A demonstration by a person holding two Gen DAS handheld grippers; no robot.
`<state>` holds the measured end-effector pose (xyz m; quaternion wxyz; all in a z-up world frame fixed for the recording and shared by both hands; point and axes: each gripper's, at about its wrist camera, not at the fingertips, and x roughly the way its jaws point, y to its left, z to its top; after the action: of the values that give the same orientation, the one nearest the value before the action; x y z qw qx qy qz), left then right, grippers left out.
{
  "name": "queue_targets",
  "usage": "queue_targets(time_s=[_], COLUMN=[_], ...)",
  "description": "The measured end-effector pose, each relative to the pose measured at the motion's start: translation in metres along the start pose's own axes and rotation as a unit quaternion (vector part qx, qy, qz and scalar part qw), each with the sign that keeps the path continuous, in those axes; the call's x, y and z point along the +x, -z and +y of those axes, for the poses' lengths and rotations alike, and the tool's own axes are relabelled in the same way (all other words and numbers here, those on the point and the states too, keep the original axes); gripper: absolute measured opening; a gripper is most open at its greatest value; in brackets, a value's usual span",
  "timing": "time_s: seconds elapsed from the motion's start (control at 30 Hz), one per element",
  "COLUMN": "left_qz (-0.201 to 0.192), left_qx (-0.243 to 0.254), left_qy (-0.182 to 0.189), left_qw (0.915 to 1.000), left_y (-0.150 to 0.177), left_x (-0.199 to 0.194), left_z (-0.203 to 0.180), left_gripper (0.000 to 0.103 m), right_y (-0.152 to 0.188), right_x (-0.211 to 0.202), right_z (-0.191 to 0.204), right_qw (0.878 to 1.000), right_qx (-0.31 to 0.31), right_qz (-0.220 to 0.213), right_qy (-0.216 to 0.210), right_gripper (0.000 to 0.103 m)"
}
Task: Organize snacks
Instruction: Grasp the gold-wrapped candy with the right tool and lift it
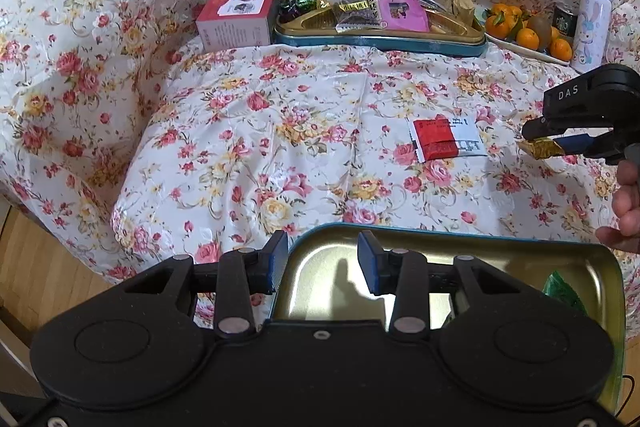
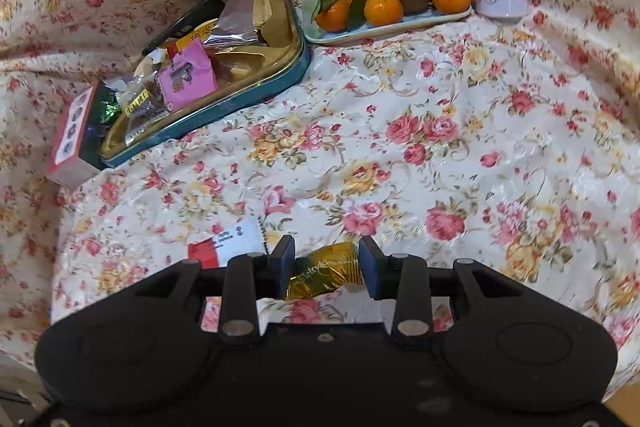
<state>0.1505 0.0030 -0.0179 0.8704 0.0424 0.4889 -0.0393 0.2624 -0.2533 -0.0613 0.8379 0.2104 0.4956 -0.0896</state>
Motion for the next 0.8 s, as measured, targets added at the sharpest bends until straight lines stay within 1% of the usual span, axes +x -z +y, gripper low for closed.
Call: queue_targets(time_s=[0.2, 0.37, 0.43, 0.47, 0.57, 0.7, 0.73, 0.8], left_qz=[0.003, 0.001, -0.002, -0.005, -0.007, 0.001, 0.002, 0.002], left_qx=[0.002, 0.014, 0.02, 0.025, 0.033, 0.035, 0.038, 0.042], left_qy=[0.002, 0.004, -0.002, -0.003, 0.002, 0.015, 0.015, 0.009], left_qw=[1.0, 0.9999, 0.9998, 0.9997, 0.9994, 0.9993, 0.9992, 0.9991], left_y=[-0.004, -0.022, -0.028, -0.031, -0.035, -0.037, -0.038, -0.04], left_x=[0.001, 0.008, 0.01, 0.011, 0.01, 0.012, 0.013, 0.015], left_z=[0.001, -0.003, -0.007, -0.01, -0.015, -0.02, -0.021, -0.022], left_gripper=[0.049, 0.049, 0.049, 0.049, 0.049, 0.049, 0.049, 0.049], right_y=[0.004, 0.004, 0.001, 0.0, -0.008, -0.015, -0.015, -0.014], right_x=[0.001, -0.004, -0.002, -0.001, 0.007, 0.005, 0.002, -0.002], right_z=[0.005, -0.002, -0.005, -0.007, -0.013, -0.024, -0.026, -0.03], right_qw=[1.0, 1.0, 1.0, 1.0, 0.999, 0.999, 0.999, 1.0], right_qx=[-0.003, 0.002, -0.006, -0.013, -0.041, -0.035, -0.03, -0.021], right_qz=[0.003, 0.001, -0.001, -0.002, -0.01, -0.02, -0.021, -0.006], right_qy=[0.005, -0.006, -0.001, 0.004, 0.02, 0.03, 0.025, 0.009], right_gripper=[0.039, 0.039, 0.039, 0.041, 0.042, 0.042, 0.042, 0.042])
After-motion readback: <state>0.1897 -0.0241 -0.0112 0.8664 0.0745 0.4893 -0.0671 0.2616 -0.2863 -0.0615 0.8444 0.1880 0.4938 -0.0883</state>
